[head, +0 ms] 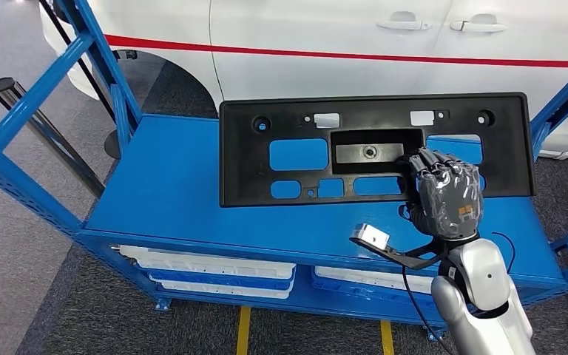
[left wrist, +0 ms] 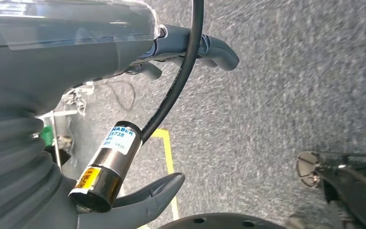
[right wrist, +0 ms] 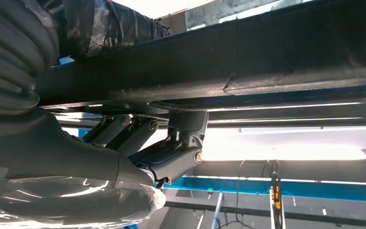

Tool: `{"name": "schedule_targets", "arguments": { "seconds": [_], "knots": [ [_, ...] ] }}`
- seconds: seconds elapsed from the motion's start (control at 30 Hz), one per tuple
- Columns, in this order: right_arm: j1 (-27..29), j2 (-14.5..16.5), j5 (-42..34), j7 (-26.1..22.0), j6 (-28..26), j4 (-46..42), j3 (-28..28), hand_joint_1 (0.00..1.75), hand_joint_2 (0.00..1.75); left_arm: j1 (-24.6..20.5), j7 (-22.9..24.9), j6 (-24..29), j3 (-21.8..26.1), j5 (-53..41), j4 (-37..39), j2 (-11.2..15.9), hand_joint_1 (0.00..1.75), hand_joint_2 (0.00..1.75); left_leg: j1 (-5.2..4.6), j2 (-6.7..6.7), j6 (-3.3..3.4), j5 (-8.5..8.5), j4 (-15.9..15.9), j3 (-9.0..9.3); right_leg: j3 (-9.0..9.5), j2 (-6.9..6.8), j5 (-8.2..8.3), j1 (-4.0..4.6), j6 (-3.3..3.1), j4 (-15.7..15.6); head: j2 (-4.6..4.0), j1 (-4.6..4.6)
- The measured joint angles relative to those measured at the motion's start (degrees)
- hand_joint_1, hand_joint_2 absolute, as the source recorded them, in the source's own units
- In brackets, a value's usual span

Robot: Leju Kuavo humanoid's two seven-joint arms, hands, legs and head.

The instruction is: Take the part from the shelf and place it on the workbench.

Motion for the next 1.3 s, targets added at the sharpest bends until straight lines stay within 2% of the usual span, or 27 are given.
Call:
{"name": "schedule_targets", "arguments": {
  "seconds": [0.07,0.13,0.2,0.23,0.3,0.37,0.4,0.43,0.47,0.5,0.57,0.6,0.63,0.73,0.87,0.9,0.93,0.97,1.0,1.03,1.07,1.1,1.13,1.2,1.23,1.27,1.3],
  "knots": [
    [0.97,-0.36,0.32,0.1,-0.46,-1.06,0.03,1.75,1.75,-0.01,0.47,0.0,0.12,0.0,0.02,-0.02,0.0,1.75,-0.08,-0.07,-0.68,-0.16,0.83,-0.59,2.8,0.09,2.11,0.1,-0.16,-5.71,0.0,-0.02],
    [1.92,-0.66,0.55,0.18,-0.7,-1.84,0.06,1.75,1.75,-0.03,0.85,0.02,0.14,0.0,0.05,-0.03,0.0,1.75,-0.22,-0.18,-1.43,0.09,1.25,-1.1,2.98,0.2,2.34,0.41,-0.7,-6.71,0.0,-0.07],
    [2.93,-0.84,0.71,0.3,-0.84,-2.59,0.08,1.75,1.75,0.02,1.44,0.04,0.19,-0.02,0.11,-0.04,0.0,1.75,-0.19,-0.3,-2.12,0.06,1.58,-1.52,2.39,0.08,2.75,0.24,-1.54,-6.89,0.0,-0.09],
    [3.48,-0.89,0.78,0.38,-0.97,-3.01,0.09,1.75,1.75,0.04,1.74,0.05,0.22,-0.06,0.14,-0.05,0.0,1.75,-0.13,-0.33,-2.51,-0.9,2.42,-1.97,2.06,-0.03,3.11,0.11,-2.05,-6.99,0.0,-0.13],
    [4.67,-1.11,0.87,0.56,-1.37,-3.92,0.1,1.75,1.75,0.04,2.21,0.08,0.27,-0.15,0.16,-0.14,0.0,1.75,0.19,-0.33,-3.27,-5.12,7.07,-3.68,1.25,-0.27,3.86,-0.04,-2.8,-7.11,0.0,-0.22],
    [6.21,-1.58,0.92,0.65,-1.84,-4.81,0.1,1.75,1.75,0.03,2.28,0.22,0.34,-0.2,0.17,-0.21,0.0,1.75,0.51,-0.31,-3.86,-9.49,13.94,-5.52,0.27,-0.46,4.54,0.03,-2.98,-7.04,0.0,-0.25],
    [7.09,-1.88,0.93,0.68,-2.08,-5.21,0.1,1.75,1.75,0.03,2.18,0.33,0.39,-0.27,0.18,-0.22,0.0,1.75,0.64,-0.3,-4.03,-10.31,16.01,-5.68,-0.23,-0.55,4.88,0.05,-2.92,-6.95,0.0,-0.25],
    [7.96,-2.23,0.91,0.72,-2.3,-5.62,0.1,1.75,1.75,0.02,2.05,0.45,0.43,-0.37,0.19,-0.23,0.0,1.75,0.74,-0.3,-4.11,-9.99,16.15,-4.9,-0.71,-0.62,5.18,0.04,-2.8,-6.84,0.0,-0.25],
    [8.79,-2.56,0.84,0.77,-2.5,-6.02,0.08,1.75,1.75,0.01,1.9,0.55,0.45,-0.49,0.19,-0.23,0.0,1.75,0.81,-0.29,-4.1,-8.78,14.18,-3.09,-1.15,-0.66,5.46,0.02,-2.64,-6.71,0.0,-0.26],
    [9.59,-2.9,0.71,0.82,-2.71,-6.45,-0.02,1.75,1.75,-0.01,1.77,0.62,0.46,-0.61,0.19,-0.23,0.0,1.75,0.85,-0.29,-3.98,-7.27,10.46,-0.38,-1.53,-0.67,5.72,-0.01,-2.43,-6.55,0.0,-0.26],
    [11.18,-3.57,0.31,0.99,-3.09,-7.47,-0.64,1.75,1.75,-0.09,1.52,0.76,0.5,-0.71,0.19,-0.25,0.0,1.75,0.69,-0.39,-3.55,-5.74,3.05,4.47,-2.08,-0.67,6.28,0.02,-1.79,-6.36,0.0,-0.25],
    [12.01,-3.91,0.02,1.05,-3.25,-7.98,-1.16,1.75,1.75,-0.11,1.41,0.84,0.53,-0.72,0.19,-0.28,0.0,1.75,0.54,-0.45,-3.29,-5.56,0.93,5.61,-2.18,-0.68,6.62,0.04,-1.36,-6.38,0.0,-0.24],
    [12.84,-4.23,-0.28,1.09,-3.35,-8.43,-1.78,1.75,1.75,-0.12,1.31,0.9,0.58,-0.72,0.19,-0.31,0.0,1.75,0.37,-0.5,-3.06,-5.63,0.26,5.75,-2.21,-0.69,7.01,0.06,-0.91,-6.52,0.0,-0.22],
    [14.47,-4.91,-0.86,1.07,-3.44,-9.19,-3.22,1.75,1.75,-0.09,1.16,0.97,0.67,-0.74,0.19,-0.37,0.0,1.75,0.18,-0.5,-2.4,-4.99,0.18,5.07,-2.13,-0.7,7.93,0.1,0.03,-6.99,0.0,-0.19],
    [14.64,-4.99,-0.91,1.07,-3.44,-9.27,-3.4,1.75,1.75,-0.08,1.15,0.97,0.68,-0.74,0.19,-0.37,0.0,1.75,0.19,-0.49,-2.26,-4.86,0.09,5.02,-2.12,-0.7,8.05,0.13,0.15,-7.06,0.0,-0.18],
    [14.95,-5.18,-1.03,1.06,-3.43,-9.35,-3.75,1.75,1.75,-0.08,1.19,0.96,0.74,-0.75,0.2,-0.39,0.0,1.75,0.27,-0.37,-1.92,-4.43,-0.1,4.8,-2.43,-0.62,7.06,0.06,0.22,-6.52,0.0,-0.17],
    [15.66,-5.57,-1.23,1.05,-3.39,-9.51,-4.51,1.75,1.75,-0.1,1.31,0.91,0.83,-0.75,0.21,-0.43,0.0,1.75,0.25,-0.2,-1.38,-3.59,-0.24,3.99,-3.47,-0.5,3.97,0.03,0.37,-3.2,0.0,-0.16],
    [16.65,-6.08,-1.46,1.04,-3.34,-9.73,-5.58,1.75,1.75,-0.11,1.49,0.84,0.95,-0.76,0.25,-0.5,0.0,1.75,0.07,-0.02,-0.83,-2.27,-0.13,2.28,-3.18,-0.38,2.19,0.19,0.31,-0.41,0.0,-0.15],
    [17.65,-6.59,-1.68,1.03,-3.3,-9.96,-6.66,1.75,1.75,-0.14,1.67,0.76,1.06,-0.77,0.29,-0.57,0.0,1.75,-0.14,0.15,-0.33,-0.88,0.08,0.42,-1.94,-0.25,0.61,0.41,0.09,1.12,0.0,-0.14],
    [18.35,-6.97,-1.79,1.03,-3.25,-10.17,-7.46,1.75,1.75,-0.19,1.82,0.68,1.12,-0.77,0.33,-0.67,0.0,1.75,-0.43,0.21,-0.17,0.2,0.5,-1.3,0.36,-0.19,-0.48,0.79,-0.36,0.92,0.0,-0.14],
    [18.69,-7.2,-1.83,1.02,-3.24,-10.37,-7.91,1.75,1.75,-0.25,1.87,0.65,1.14,-0.77,0.38,-0.75,0.0,1.75,-0.67,0.2,-0.29,0.96,0.92,-2.5,3.79,-0.18,0.37,1.18,-0.93,-2.8,0.0,-0.17],
    [18.77,-7.32,-1.84,1.01,-3.21,-10.56,-8.06,1.75,1.75,-0.3,1.87,0.64,1.14,-0.77,0.4,-0.84,0.0,1.75,-0.74,0.17,-0.5,1.37,1.01,-2.72,5.78,-0.17,0.08,1.44,-1.35,-5.87,0.0,-0.18],
    [18.81,-7.44,-1.91,0.99,-3.15,-10.75,-8.23,1.75,1.75,-0.34,1.88,0.63,1.15,-0.76,0.42,-0.9,0.0,1.75,-0.76,0.16,-0.76,1.81,1.01,-2.83,6.8,-0.16,-0.38,1.67,-1.69,-7.74,0.0,-0.16],
    [19.03,-7.57,-2.31,0.94,-2.81,-10.96,-8.68,1.75,1.75,-0.36,1.98,0.57,1.19,-0.74,0.43,-0.93,0.0,1.75,-0.8,0.07,-1.35,2.7,0.86,-2.97,6.63,-0.22,0.36,1.73,-2.33,-8.52,0.0,-0.07],
    [19.16,-7.63,-2.71,0.9,-2.47,-10.99,-9.02,1.75,1.75,-0.36,2.09,0.5,1.26,-0.69,0.43,-0.91,0.0,1.75,-0.77,-0.04,-1.7,2.33,1.15,-3.27,6.19,-0.34,0.94,1.56,-2.69,-8.74,0.0,-0.02],
    [19.35,-7.66,-3.2,0.84,-2.06,-11.0,-9.43,1.75,1.75,-0.34,2.23,0.39,1.36,-0.64,0.44,-0.89,0.0,1.75,-0.74,-0.13,-2.07,0.84,2.15,-3.77,5.52,-0.48,1.65,1.32,-3.14,-8.88,0.0,-0.04],
    [19.54,-7.73,-3.78,0.74,-1.6,-11.0,-9.96,1.75,1.75,-0.31,2.37,0.25,1.47,-0.57,0.44,-0.87,0.0,1.75,-0.6,-0.23,-2.47,-1.76,4.22,-4.44,4.71,-0.6,2.41,1.06,-3.5,-8.99,0.0,-0.09]
  ]
}}
